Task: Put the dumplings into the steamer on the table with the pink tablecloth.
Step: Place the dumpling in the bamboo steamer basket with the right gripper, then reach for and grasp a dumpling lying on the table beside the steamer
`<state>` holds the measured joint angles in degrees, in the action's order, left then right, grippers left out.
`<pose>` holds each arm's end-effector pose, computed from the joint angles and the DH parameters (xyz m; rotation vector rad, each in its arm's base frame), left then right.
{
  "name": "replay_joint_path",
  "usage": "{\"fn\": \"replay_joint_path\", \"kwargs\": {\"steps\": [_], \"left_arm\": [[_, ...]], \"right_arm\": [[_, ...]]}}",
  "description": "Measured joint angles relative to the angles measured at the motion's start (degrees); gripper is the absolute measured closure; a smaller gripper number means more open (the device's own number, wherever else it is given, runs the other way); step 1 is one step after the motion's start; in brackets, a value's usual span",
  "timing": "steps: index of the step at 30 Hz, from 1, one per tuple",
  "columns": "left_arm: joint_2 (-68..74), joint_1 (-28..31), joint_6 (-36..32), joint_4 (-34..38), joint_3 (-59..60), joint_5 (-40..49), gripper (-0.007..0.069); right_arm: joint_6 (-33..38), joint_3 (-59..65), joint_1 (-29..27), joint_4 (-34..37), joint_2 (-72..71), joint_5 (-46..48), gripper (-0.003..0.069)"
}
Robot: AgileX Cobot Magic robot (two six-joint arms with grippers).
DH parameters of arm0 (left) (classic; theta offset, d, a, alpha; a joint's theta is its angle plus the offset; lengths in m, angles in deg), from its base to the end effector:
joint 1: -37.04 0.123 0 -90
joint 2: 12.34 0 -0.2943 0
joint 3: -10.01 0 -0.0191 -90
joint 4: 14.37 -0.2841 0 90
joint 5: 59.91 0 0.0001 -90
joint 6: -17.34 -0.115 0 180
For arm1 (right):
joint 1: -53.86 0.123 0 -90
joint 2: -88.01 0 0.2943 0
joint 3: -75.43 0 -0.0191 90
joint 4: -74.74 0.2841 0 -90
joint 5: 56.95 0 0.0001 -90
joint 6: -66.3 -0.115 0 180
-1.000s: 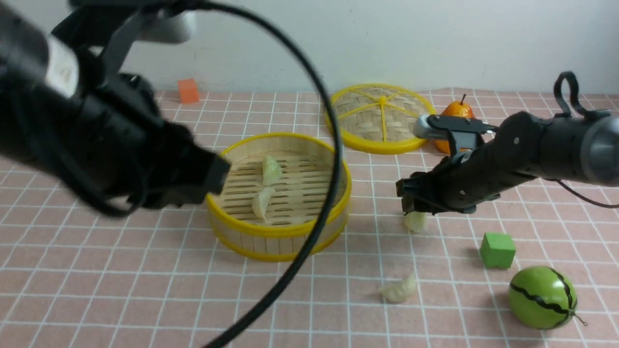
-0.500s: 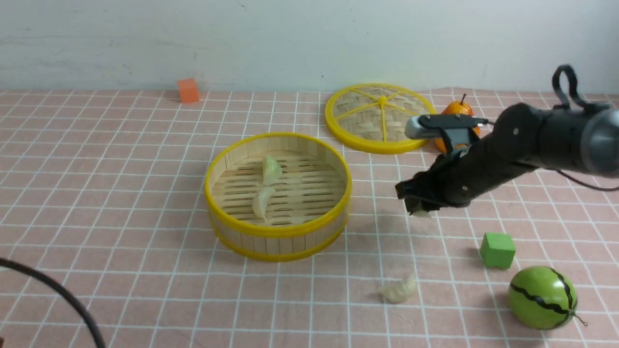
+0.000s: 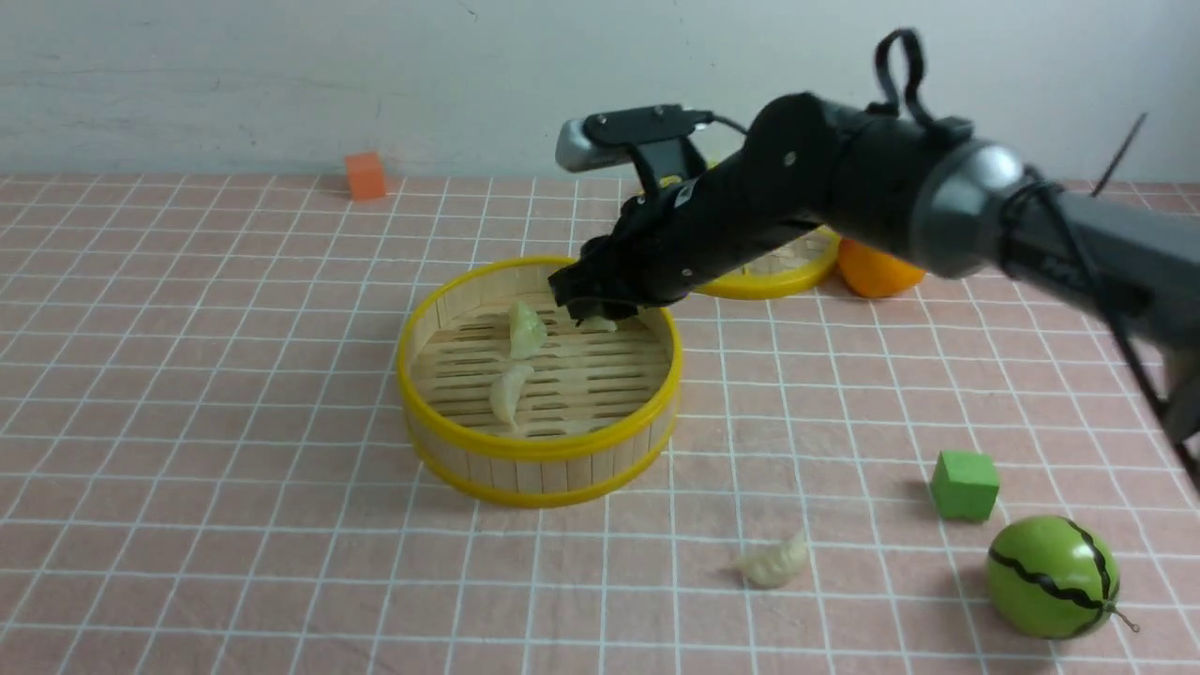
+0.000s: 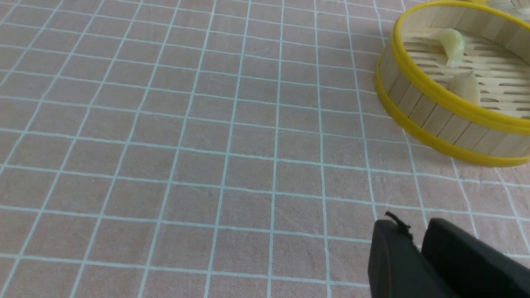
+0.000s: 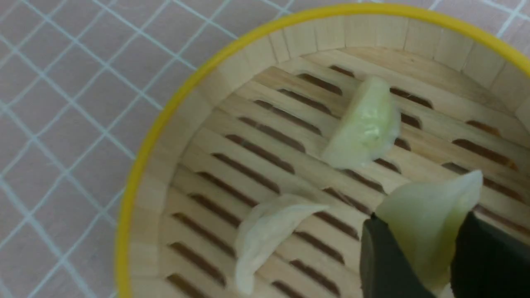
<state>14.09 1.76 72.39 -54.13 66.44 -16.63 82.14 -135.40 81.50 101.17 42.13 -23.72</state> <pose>0.1161 -0.0203 0.2585 -0.0729 2.0214 -0.1827 0.4887 0.2876 0.2105 -0.5547 2.3134 0.5813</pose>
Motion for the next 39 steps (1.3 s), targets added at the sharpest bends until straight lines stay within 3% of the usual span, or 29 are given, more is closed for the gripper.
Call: {"fn": "replay_joint_path", "kwargs": {"steps": [6,10,12,17,22,25,28,32,34,39], "left_arm": [[0.00,0.00,0.00,-0.05,0.00,-0.04,0.0518],[0.00,0.00,0.00,-0.10,0.00,-0.04,0.0517],[0.00,0.00,0.00,-0.10,0.00,-0.04,0.0517],[0.00,0.00,0.00,-0.16,0.00,-0.04,0.0515],[0.00,0.00,0.00,-0.16,0.00,-0.04,0.0515],[0.00,0.00,0.00,-0.16,0.00,-0.04,0.0515],[0.00,0.00,0.00,-0.16,0.00,-0.04,0.0515],[0.00,0.00,0.00,-0.56,0.00,-0.61,0.0515],[0.00,0.00,0.00,-0.63,0.00,-1.47,0.0515],[0.00,0.00,0.00,-0.76,0.00,-1.77,0.0515]], "right_arm": [[-0.41,-5.91,-0.84,-0.85,8.93,-3.13,0.0418],[-0.66,-6.39,-1.04,-1.08,9.25,-2.42,0.0300],[-0.66,-6.57,-1.10,-1.08,8.82,-2.22,0.0173],[-0.84,-6.52,-1.17,-2.07,2.53,4.56,0.0064],[-1.94,-6.89,-1.17,-6.46,-7.54,16.47,0.0094],[-6.58,-6.22,-1.17,-11.00,-12.74,32.67,0.0135],[-7.29,-1.79,-0.66,-13.03,-13.05,35.51,0.0143],[1.64,10.75,1.69,-18.19,-11.45,36.15,0.0146],[9.47,15.46,2.12,-19.21,-11.27,33.67,0.0146],[20.96,20.08,2.12,-19.53,-10.93,28.93,0.0146]]}}
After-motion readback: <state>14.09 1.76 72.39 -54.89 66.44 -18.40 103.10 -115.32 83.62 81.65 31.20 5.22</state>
